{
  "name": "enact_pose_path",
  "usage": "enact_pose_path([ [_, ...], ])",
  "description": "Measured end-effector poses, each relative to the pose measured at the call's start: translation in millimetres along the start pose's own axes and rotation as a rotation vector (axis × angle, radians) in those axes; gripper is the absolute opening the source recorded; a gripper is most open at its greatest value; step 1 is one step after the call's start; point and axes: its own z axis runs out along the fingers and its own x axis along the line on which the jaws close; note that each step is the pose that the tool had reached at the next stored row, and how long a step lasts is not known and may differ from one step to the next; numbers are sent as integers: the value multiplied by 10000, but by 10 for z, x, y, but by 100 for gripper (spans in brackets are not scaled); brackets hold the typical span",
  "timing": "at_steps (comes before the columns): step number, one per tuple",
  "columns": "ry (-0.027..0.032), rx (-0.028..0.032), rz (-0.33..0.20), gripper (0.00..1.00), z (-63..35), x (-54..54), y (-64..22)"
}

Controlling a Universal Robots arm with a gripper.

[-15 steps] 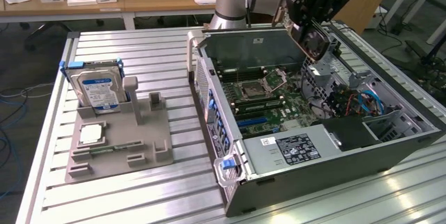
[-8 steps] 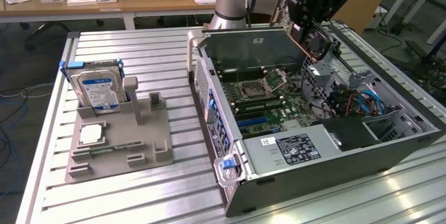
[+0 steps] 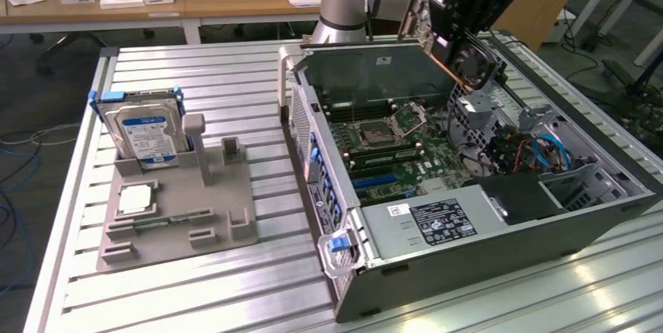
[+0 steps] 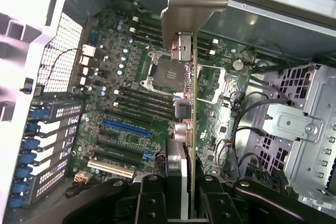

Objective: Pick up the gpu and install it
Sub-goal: 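Insert the gpu into the slot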

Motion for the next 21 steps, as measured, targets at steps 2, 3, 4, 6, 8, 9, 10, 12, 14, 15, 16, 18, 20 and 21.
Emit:
enact_pose_path([
  [2,6,2,-172,28,0,1,-2],
  [3,9,2,-257,28,0,1,-3],
  [4,12,3,-342,28,0,1,-4],
  [6,18,4,-517,28,0,2,-7],
  [8,24,5,-677,28,0,2,-9],
  [9,27,5,-757,28,0,3,-11],
  [10,29,5,-836,28,1,3,-12],
  [12,35,7,-999,28,1,4,-15],
  [14,41,7,-1154,28,1,4,-16],
  [15,43,8,-1229,28,1,5,-17],
  [16,46,8,-1310,28,1,4,-18],
  [18,51,9,-1463,28,2,5,-19],
  [20,56,10,-1614,28,2,6,-21],
  [21,59,11,-1689,28,2,6,-22],
])
